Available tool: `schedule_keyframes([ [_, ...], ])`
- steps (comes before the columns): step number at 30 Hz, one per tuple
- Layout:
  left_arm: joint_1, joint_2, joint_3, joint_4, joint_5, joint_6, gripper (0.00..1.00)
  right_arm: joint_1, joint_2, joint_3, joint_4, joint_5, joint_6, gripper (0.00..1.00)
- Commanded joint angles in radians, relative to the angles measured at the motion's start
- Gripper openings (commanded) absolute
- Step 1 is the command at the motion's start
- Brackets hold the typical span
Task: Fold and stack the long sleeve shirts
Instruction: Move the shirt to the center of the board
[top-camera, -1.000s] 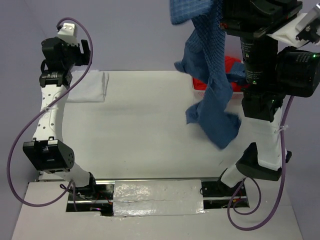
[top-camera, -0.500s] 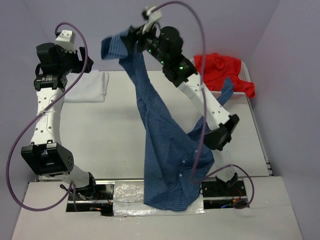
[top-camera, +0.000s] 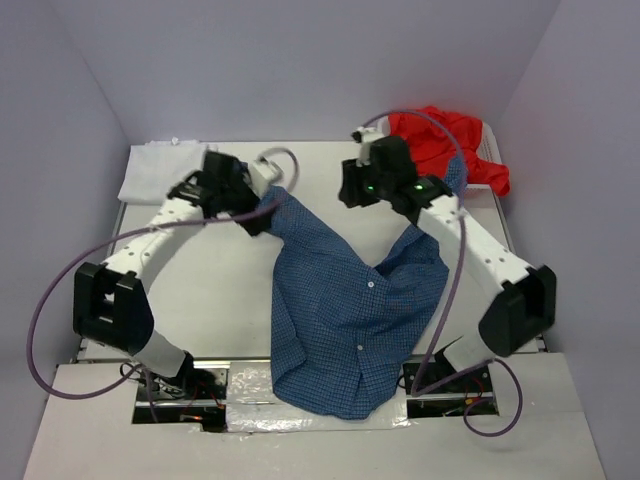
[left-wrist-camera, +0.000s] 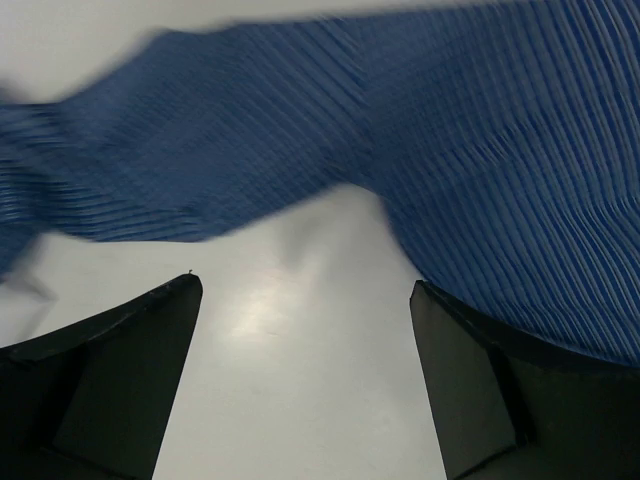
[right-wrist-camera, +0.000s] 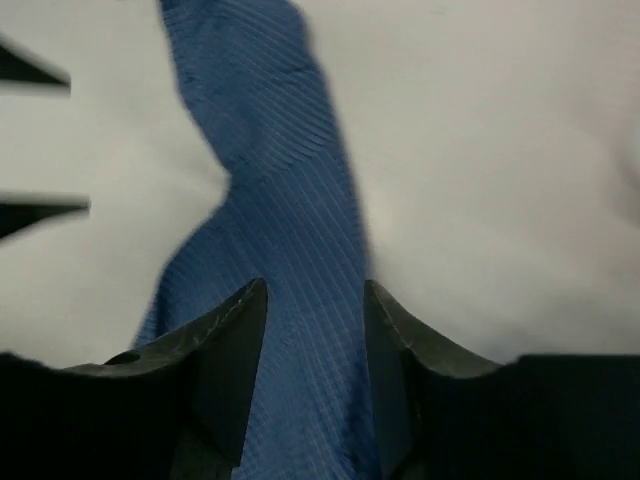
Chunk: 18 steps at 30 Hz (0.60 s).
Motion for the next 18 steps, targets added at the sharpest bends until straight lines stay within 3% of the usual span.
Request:
schedule_keyframes([
  [1, -0.169, -0.053, -0.158, -0.080, -0.047, 0.211, 0.99, -0.065, -0.089, -0.128, 0.023, -0.014, 0.056, 0.54],
  [2, -0.210, -0.056, -0.234, -0.045, -0.084, 0.222, 0.99, -0.069, -0.086, -0.149, -0.029, 0.000, 0.070, 0.69],
  [5, -0.357, -0.044, -0.321, 0.030, -0.175, 0.271, 0.99, -0.077, -0.069, -0.209, -0.116, 0.061, 0.115, 0.80],
  [7, -0.429, -0.001, -0.359, 0.102, -0.216, 0.279, 0.99, -0.089, -0.056, -0.247, -0.150, 0.081, 0.133, 0.81],
  [11, -0.452, 0.103, -0.388, 0.205, -0.280, 0.279, 0.99, -0.105, -0.046, -0.307, -0.201, 0.132, 0.152, 0.83],
  [16, -0.414, 0.178, -0.438, 0.350, -0.417, 0.325, 0.93, -0.102, 0.030, -0.378, -0.207, -0.003, 0.124, 0.75],
  [17, -0.393, 0.209, -0.424, 0.366, -0.424, 0.324, 0.89, -0.099, 0.047, -0.389, -0.206, -0.050, 0.118, 0.71],
  [18, -0.347, 0.227, -0.410, 0.401, -0.458, 0.319, 0.87, -0.088, 0.064, -0.387, -0.207, -0.131, 0.112, 0.54],
])
